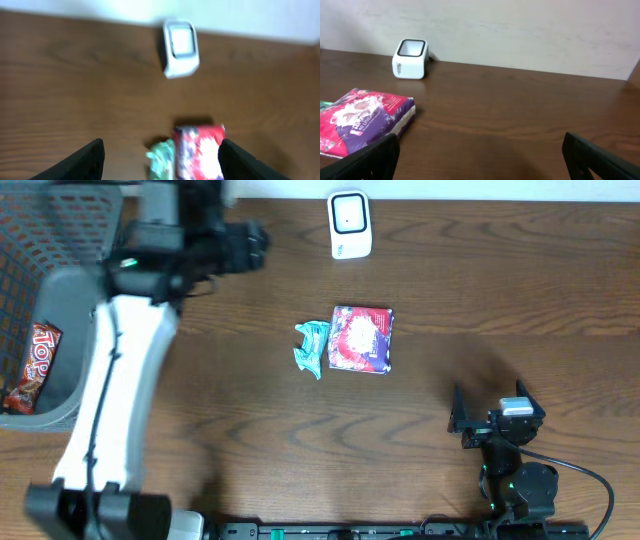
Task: Scan the item barcode
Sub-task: 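Carry the green wipes pack out and set it beside the pink bag, then reach the left gripper into the basket and grasp the red TOP bar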
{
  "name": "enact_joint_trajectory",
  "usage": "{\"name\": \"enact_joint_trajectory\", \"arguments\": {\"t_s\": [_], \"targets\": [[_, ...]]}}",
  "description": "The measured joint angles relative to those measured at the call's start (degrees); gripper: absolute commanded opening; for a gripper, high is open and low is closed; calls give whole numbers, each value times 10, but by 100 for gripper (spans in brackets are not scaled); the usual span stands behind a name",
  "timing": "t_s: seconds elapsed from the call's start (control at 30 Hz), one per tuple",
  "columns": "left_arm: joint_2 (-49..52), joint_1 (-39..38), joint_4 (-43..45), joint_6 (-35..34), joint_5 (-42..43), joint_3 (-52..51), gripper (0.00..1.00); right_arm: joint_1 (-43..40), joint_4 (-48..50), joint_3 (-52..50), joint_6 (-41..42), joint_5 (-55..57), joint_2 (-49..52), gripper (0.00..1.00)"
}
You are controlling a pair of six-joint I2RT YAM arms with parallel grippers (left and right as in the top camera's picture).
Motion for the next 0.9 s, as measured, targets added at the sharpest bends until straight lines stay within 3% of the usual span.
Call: {"name": "enact_joint_trajectory", "arguments": {"t_s": [0.43,0.9], "targets": [[-37,225,-19,0,-166,0,72,0,0,0,0,0,0,99],[-37,428,-49,0,-195,-5,72,0,0,0,0,0,0,99]]}}
